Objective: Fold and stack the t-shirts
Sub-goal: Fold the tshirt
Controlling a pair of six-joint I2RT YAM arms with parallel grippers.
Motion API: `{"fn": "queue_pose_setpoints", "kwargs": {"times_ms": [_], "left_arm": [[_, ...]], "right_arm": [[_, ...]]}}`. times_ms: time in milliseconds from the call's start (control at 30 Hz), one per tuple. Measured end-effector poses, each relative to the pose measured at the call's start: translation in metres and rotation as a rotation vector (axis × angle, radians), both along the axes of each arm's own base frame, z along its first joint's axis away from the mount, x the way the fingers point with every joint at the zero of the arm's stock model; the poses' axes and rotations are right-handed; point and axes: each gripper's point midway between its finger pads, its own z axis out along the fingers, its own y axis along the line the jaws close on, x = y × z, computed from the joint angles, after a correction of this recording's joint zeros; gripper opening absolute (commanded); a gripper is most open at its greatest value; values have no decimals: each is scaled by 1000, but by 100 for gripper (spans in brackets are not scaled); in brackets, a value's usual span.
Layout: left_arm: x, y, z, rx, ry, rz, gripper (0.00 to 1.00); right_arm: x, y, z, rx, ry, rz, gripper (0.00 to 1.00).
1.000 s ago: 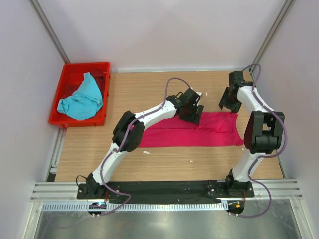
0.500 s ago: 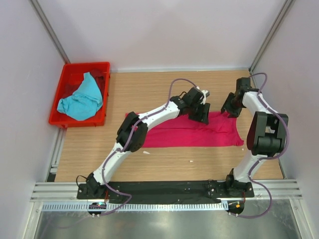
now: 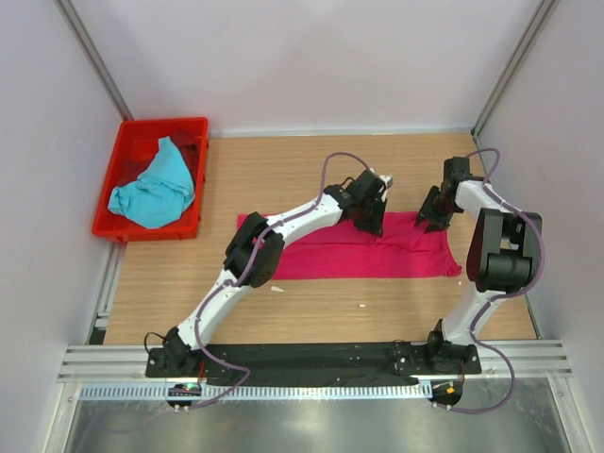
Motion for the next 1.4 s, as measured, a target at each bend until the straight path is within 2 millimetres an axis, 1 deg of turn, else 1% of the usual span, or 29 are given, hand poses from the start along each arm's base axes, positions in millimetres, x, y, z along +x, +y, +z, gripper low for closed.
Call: {"fn": "queue_pose_setpoints", "kwargs": {"times_ms": [133,200,233,300,367,467,567,700,800,867,933,1100,1167,1233,1367,1400], "left_arm": [[3,2,-1,7,-9,7,2],[4,3,-1,8,-9,10,2],[4,3,-1,9,-9,11,2],[5,4,-1,11,-9,13,1],[6,5,-1,12,-8,14,0],[6,6,-1,12,-7,11,0],[7,6,-1,12,-10,3,1],[2,9,-3,16,-1,-14,4],[-1,11,-4,20,8,-17,5],[-3,13,-4,21,12,-19,5],[-5,14,-3,23,15,-20,6],[-8,18,1,26,19,-19,5],[-9,19,1,26,20,-19,6],[-9,19,1,25,20,-17,6],[-9,18,1,23,23,-13,6],[-9,18,1,22,23,-13,6]], "right_arm": [[2,2,-4,11,-6,4,36],[4,3,-6,17,-10,8,30],[6,4,-7,21,-13,10,25],[9,5,-7,29,-19,17,20],[15,5,-4,33,-32,26,7],[24,5,4,33,-56,35,1],[24,7,11,27,-58,40,1],[1,12,23,14,-33,52,1],[-26,16,37,5,-31,59,1],[-38,18,42,6,-30,62,1],[-48,20,42,11,-16,62,1],[-67,24,36,20,21,66,1],[-69,24,39,16,14,67,1],[-65,23,43,6,-12,67,2],[-50,20,45,-12,-49,63,3],[-42,18,45,-16,-57,62,2]]}}
